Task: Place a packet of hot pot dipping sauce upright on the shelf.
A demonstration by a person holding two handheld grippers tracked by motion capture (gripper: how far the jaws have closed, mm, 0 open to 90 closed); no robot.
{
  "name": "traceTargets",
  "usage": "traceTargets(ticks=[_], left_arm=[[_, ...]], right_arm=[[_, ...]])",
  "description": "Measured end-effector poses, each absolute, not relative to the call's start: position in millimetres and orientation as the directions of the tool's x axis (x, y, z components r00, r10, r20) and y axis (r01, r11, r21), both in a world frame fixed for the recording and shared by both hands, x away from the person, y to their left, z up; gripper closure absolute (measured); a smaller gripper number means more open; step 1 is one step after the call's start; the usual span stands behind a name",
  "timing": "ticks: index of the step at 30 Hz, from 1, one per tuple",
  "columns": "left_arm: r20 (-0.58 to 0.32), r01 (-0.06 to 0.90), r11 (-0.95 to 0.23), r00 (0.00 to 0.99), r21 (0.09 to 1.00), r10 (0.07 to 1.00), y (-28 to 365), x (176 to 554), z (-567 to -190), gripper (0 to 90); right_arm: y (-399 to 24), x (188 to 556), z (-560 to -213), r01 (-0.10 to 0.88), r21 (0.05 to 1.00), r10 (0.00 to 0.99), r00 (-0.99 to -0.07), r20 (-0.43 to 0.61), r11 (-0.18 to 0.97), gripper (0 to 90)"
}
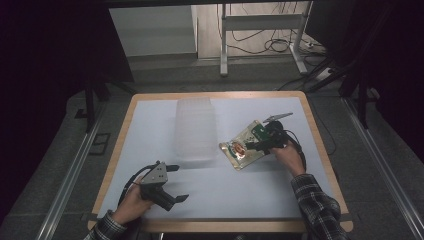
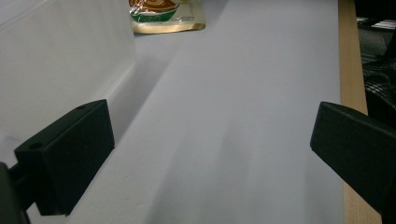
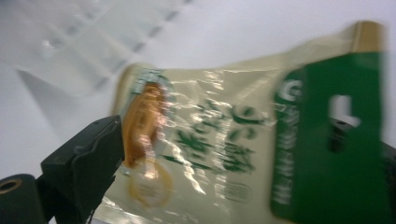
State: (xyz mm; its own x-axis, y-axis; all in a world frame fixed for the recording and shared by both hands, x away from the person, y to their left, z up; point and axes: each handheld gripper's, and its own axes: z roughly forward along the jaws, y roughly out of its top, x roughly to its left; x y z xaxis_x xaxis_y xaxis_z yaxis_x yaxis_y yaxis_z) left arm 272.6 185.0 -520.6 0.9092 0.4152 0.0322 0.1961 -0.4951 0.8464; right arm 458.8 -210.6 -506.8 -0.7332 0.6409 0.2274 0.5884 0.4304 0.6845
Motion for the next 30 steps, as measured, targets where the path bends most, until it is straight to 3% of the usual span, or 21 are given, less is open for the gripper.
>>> traceTargets(ticks=[2, 8, 10, 11, 12, 13, 14, 15, 16, 17, 20, 21, 22, 23, 30], left_arm=[[0.033, 0.196, -0.495, 0.909, 0.847, 0.416, 185, 272, -520, 0.0], [0.034, 0.195, -0.498, 0.91, 0.845, 0.414, 185, 272, -521, 0.0], [0.035, 0.195, -0.501, 0.91, 0.844, 0.414, 184, 272, -521, 0.0], [0.037, 0.193, -0.502, 0.91, 0.843, 0.412, 184, 272, -521, 0.0], [0.038, 0.192, -0.503, 0.91, 0.843, 0.412, 184, 272, -521, 0.0], [0.039, 0.192, -0.504, 0.911, 0.842, 0.411, 184, 272, -521, 0.0], [0.039, 0.192, -0.505, 0.911, 0.841, 0.411, 184, 272, -521, 0.0], [0.042, 0.191, -0.509, 0.91, 0.84, 0.412, 183, 272, -521, 0.0], [0.042, 0.191, -0.509, 0.91, 0.84, 0.412, 183, 272, -521, 0.0], [0.044, 0.19, -0.51, 0.91, 0.839, 0.412, 183, 272, -521, 0.0], [0.046, 0.191, -0.512, 0.909, 0.838, 0.414, 183, 272, -521, 0.0], [0.048, 0.19, -0.513, 0.909, 0.837, 0.414, 183, 271, -521, 0.0], [0.048, 0.19, -0.513, 0.909, 0.837, 0.414, 183, 271, -521, 0.0], [0.049, 0.189, -0.512, 0.909, 0.838, 0.414, 183, 271, -521, 0.0], [0.046, 0.192, -0.506, 0.906, 0.841, 0.421, 183, 271, -521, 0.0]], right_arm=[[-196, 456, -508, 0.57, 0.668, 0.641, -0.746, 0.178, 0.478, 5.3], [-187, 459, -512, 0.588, 0.641, 0.663, -0.731, 0.161, 0.492, 6.7], [-185, 458, -512, 0.59, 0.639, 0.674, -0.724, 0.148, 0.494, 11.4], [-183, 456, -510, 0.578, 0.634, 0.7, -0.709, 0.08, 0.513, 24.4], [-183, 456, -510, 0.578, 0.634, 0.7, -0.709, 0.08, 0.513, 24.4], [-182, 455, -509, 0.58, 0.63, 0.711, -0.7, 0.062, 0.516, 31.0], [-182, 454, -506, 0.582, 0.634, 0.723, -0.689, 0.052, 0.509, 41.3], [-182, 453, -504, 0.564, 0.615, 0.728, -0.685, -0.024, 0.551, 55.4], [-182, 453, -504, 0.564, 0.615, 0.728, -0.685, -0.024, 0.551, 55.4], [-181, 451, -506, 0.551, 0.594, 0.721, -0.69, -0.07, 0.586, 64.3], [-182, 451, -505, 0.557, 0.598, 0.731, -0.679, -0.071, 0.576, 70.7], [-182, 451, -503, 0.572, 0.601, 0.741, -0.669, -0.052, 0.558, 79.6], [-182, 451, -503, 0.572, 0.601, 0.741, -0.669, -0.052, 0.558, 79.6], [-184, 451, -499, 0.584, 0.611, 0.746, -0.666, -0.015, 0.534, 86.3], [-185, 447, -483, 0.576, 0.638, 0.726, -0.686, 0.037, 0.511, 89.1]])
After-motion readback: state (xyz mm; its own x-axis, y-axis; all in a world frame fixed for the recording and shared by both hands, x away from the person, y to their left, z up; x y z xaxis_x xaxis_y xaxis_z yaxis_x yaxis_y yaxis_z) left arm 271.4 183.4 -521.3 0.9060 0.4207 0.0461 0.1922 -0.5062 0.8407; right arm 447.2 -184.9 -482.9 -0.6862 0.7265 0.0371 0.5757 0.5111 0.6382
